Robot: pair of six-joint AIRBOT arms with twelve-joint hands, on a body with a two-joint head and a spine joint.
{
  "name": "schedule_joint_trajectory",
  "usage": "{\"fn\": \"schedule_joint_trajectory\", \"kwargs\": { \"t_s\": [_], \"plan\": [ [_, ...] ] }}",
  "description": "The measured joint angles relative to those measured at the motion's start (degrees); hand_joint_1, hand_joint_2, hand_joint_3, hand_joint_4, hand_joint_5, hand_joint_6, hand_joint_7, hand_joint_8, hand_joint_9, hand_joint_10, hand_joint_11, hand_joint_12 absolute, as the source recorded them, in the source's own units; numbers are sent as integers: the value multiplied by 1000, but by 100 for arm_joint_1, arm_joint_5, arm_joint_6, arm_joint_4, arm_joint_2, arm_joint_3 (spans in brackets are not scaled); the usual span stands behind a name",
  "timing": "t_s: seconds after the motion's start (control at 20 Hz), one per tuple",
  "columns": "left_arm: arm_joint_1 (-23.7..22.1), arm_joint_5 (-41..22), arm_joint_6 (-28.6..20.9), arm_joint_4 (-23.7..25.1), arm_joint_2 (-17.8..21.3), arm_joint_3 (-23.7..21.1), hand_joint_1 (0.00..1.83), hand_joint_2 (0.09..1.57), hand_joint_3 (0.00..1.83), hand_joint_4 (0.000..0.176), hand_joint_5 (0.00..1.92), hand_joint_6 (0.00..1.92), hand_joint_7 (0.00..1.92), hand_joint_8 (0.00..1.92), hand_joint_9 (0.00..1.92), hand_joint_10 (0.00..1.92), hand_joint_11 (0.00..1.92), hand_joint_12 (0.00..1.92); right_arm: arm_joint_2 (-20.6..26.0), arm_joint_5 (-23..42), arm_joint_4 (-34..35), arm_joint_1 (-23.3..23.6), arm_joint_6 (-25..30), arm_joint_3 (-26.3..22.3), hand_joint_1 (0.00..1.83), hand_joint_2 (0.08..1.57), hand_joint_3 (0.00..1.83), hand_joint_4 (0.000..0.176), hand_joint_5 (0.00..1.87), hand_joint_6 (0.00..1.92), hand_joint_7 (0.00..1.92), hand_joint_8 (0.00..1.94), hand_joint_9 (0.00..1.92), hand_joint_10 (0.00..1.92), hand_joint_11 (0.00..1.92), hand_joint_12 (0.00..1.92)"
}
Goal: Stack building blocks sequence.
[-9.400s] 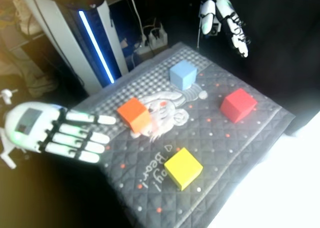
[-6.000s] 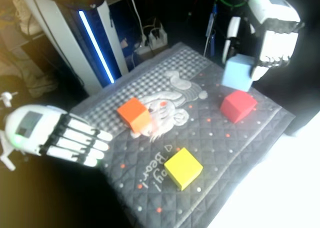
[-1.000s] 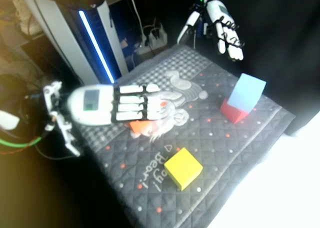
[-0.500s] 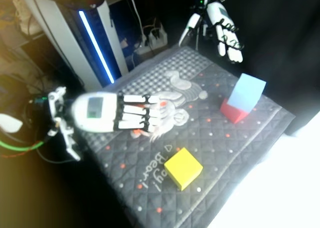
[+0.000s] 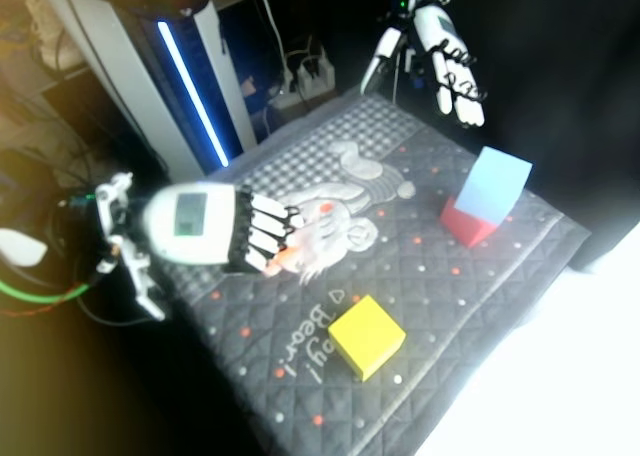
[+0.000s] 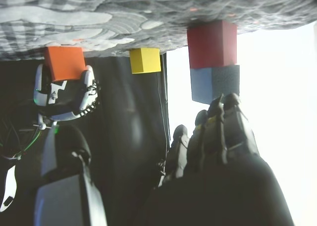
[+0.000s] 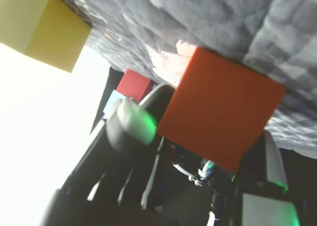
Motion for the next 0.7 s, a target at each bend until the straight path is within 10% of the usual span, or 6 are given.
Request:
{"fn": "schedule_joint_trajectory", "kwargs": {
  "t_s": [0.1,0.35,0.7],
  "plan": [
    [0,-4,0,0,0,0,743,886,16,129,0,0,0,0,0,0,0,0,0,-22,-17,24,0,0,1277,1091,0,0,959,793,1140,945,1315,1197,1246,1699],
    [70,-46,-15,-39,-4,0,749,884,8,138,14,4,0,0,0,0,0,0,190,175,83,385,-20,48,1243,1109,1,0,884,1089,1117,841,1181,804,1077,1300],
    [83,-83,-55,-57,-42,13,769,887,6,140,38,8,0,0,0,0,0,0,-17,291,479,1366,-422,551,1266,1099,2,0,887,999,1145,865,1179,836,961,1426]
  ]
}}
